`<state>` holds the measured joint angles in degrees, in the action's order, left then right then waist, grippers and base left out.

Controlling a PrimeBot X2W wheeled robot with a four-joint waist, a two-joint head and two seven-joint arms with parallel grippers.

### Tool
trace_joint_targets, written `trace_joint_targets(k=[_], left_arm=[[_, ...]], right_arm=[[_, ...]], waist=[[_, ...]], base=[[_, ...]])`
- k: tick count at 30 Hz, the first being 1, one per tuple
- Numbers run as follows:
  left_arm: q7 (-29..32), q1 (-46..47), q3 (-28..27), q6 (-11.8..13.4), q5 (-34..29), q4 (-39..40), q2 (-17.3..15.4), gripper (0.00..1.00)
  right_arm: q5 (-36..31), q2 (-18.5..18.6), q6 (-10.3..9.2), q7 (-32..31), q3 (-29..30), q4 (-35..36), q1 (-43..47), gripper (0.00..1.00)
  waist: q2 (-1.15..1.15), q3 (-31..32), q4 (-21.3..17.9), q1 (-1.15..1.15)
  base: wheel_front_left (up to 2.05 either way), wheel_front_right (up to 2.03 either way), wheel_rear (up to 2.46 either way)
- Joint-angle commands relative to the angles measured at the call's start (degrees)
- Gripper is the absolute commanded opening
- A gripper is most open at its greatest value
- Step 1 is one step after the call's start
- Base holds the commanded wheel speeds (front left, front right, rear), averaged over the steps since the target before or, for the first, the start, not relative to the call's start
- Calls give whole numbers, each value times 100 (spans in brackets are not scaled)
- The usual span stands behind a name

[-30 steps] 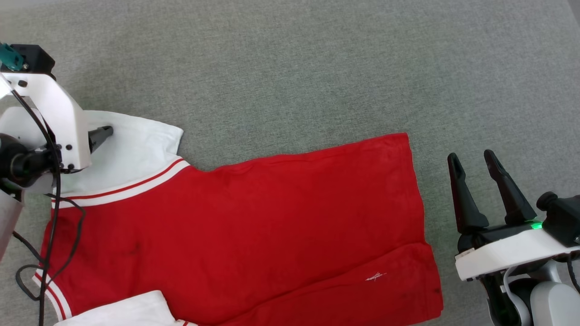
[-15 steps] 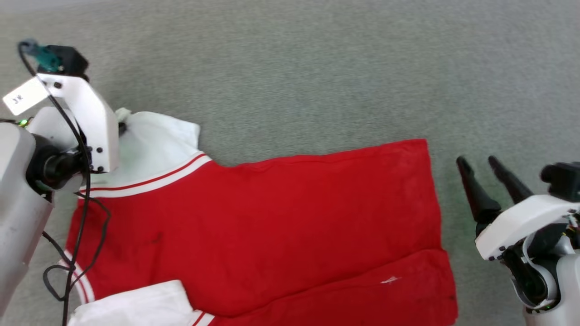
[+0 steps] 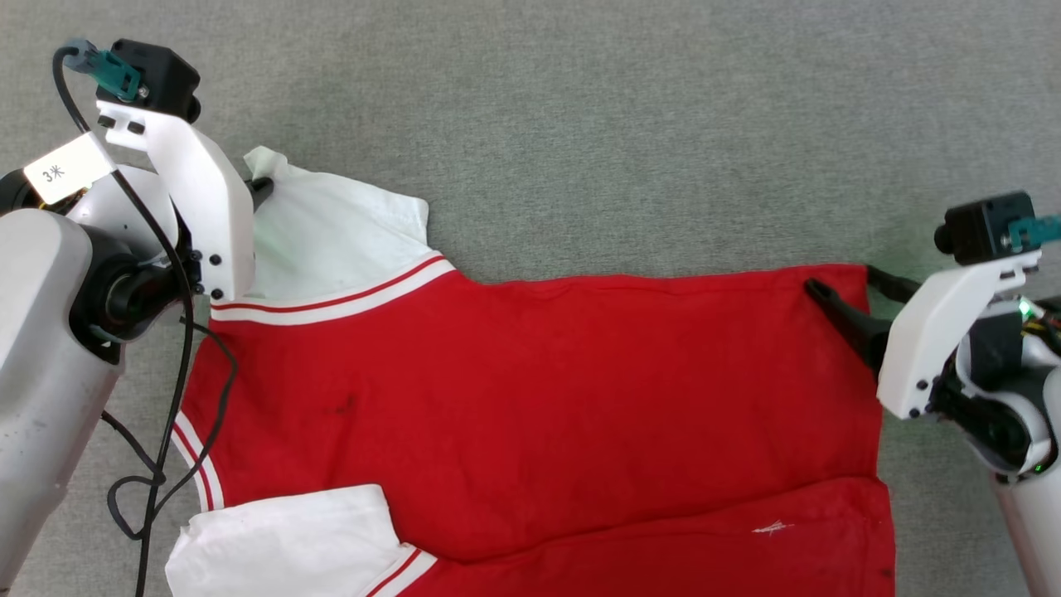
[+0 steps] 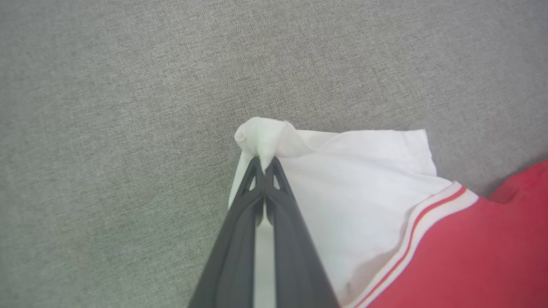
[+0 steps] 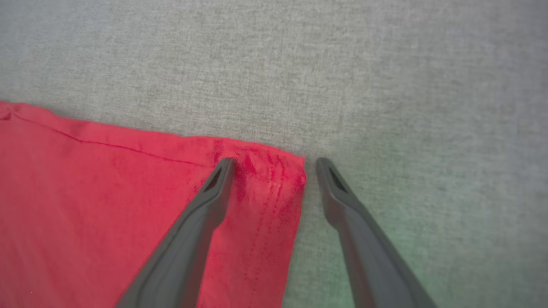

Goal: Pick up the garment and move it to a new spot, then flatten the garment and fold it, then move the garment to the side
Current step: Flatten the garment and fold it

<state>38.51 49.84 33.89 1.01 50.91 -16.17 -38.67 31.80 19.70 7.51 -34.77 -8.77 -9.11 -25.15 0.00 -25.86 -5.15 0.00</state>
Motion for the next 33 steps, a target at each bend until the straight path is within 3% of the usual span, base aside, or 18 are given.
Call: trace_joint_targets(k=[1, 5, 6, 7, 11, 19, 26, 33], left_arm=[[-51, 31, -13, 4, -25, 43, 24, 0], [-136, -12, -27, 18, -30, 113, 23, 0], [-161, -33, -33, 16, -26, 123, 17, 0], [-184, -60, -32, 10, -22, 126, 12, 0], [-323, -156, -52, 1, -15, 107, 14, 0], [-790, -569, -172, 58, 51, 87, -13, 0], [-1601, -1744, -474, 307, 273, 526, -192, 0], [-2221, -3085, -686, 684, 499, 1121, -277, 0]], right_arm=[[-17, 31, -5, -153, -122, -124, -66, 100], [65, 51, -4, -832, -445, -500, -108, 100], [91, 32, -3, -987, -537, -562, -98, 39], [108, 46, 4, -1077, -592, -592, -93, 0], [168, 125, 1, -1144, -564, -611, -165, 0], [-187, 126, -8, -209, 134, -229, -222, 0], [-317, -126, -8, 265, 713, -30, 711, 0], [-458, -447, -7, 564, 922, 111, 1605, 0]], waist=[[0, -47, 45, 0], [0, -79, 105, 0], [0, -77, 114, 0], [0, -68, 124, 0], [0, 6, 158, 0], [0, 482, 200, 0], [0, 1116, 327, 0], [0, 1544, 425, 0]], base=[[0, 0, 0], [0, 0, 0], [0, 0, 0], [0, 0, 0], [0, 0, 0], [0, 0, 0], [0, 0, 0], [0, 0, 0]])
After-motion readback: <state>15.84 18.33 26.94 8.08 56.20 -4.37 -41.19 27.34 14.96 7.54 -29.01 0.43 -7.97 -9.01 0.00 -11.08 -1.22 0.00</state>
